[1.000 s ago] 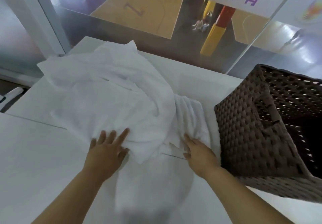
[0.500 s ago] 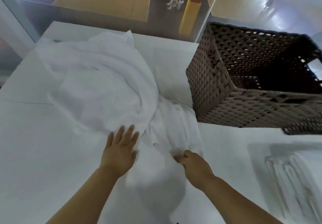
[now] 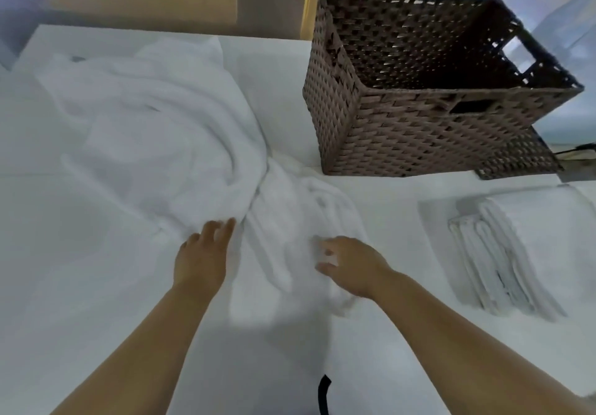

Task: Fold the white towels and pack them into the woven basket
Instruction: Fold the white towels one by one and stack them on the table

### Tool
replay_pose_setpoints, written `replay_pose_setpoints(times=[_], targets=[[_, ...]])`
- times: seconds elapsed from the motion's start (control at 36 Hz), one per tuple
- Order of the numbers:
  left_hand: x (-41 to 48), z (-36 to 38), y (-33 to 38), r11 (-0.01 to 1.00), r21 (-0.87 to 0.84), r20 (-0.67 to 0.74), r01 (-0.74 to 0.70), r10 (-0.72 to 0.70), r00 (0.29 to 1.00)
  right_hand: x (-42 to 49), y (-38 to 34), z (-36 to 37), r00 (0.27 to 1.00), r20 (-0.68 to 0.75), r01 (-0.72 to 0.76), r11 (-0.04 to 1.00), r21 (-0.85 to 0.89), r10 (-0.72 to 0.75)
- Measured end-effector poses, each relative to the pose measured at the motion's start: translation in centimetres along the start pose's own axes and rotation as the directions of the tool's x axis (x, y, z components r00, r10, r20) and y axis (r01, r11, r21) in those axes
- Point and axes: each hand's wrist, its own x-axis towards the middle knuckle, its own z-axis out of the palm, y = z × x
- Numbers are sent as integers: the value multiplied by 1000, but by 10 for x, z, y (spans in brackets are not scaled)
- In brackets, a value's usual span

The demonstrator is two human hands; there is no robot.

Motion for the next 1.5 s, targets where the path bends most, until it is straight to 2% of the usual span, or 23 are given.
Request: replay_pose_setpoints(times=[0.06, 0.11, 0.25, 0.33, 0.42, 0.56, 0.72, 0.89, 1.11, 1.25, 1.31, 1.39, 1.44, 1.5], targets=[[-1, 4, -5, 1000, 10, 8, 17, -17, 1000, 23, -11, -8, 992, -121, 30, 999, -44, -35], [-2, 7, -8, 1000, 10, 34, 2, -2, 999, 48, -24, -13, 983, -178, 47, 998, -39, -53], [-3, 12, -14, 997, -32, 45, -67, 68, 997, 103, -51, -20, 978, -201, 47, 996, -79, -62], [3, 12, -14, 992, 47, 25, -116, 115, 993, 113, -55, -13, 966, -240, 62, 988, -140, -95], [16, 9, -11, 987, 82, 63, -136, 131, 989, 107, -53, -2, 960, -246, 110, 988, -112, -135], [36, -1, -10, 992, 54, 45, -112, 109, 993, 79, -30, 7, 950, -279, 141, 990, -17, -140], [62, -23, -17, 1000, 31, 96, -5, 2, 995, 37, 17, 9, 942, -336, 16, 1000, 12, -11], [87, -31, -21, 1000, -3, 83, 14, -14, 996, -2, 48, 25, 921, -376, -118, 993, -17, 103], [83, -36, 1, 999, -8, 91, 36, -35, 995, -5, 52, 28, 910, -409, -66, 998, 10, 65], [46, -45, 27, 988, -149, -131, -28, 8, 991, -25, 55, 31, 877, -468, 98, 994, -44, -107], [31, -44, 45, 963, -262, -93, -57, 34, 995, -36, 57, 36, 847, -498, 156, 982, -103, -186], [11, -37, 73, 866, -500, 25, -8, 23, 999, -53, 62, 45, 829, -497, 206, 966, -156, -257], [0, -29, 89, 795, -604, 119, 57, 18, 993, -64, 68, 51, 846, -449, 231, 956, -178, -288], [-10, -21, 99, 772, -623, 201, 127, 1, 980, -72, 77, 54, 898, -355, 225, 964, -140, -261]])
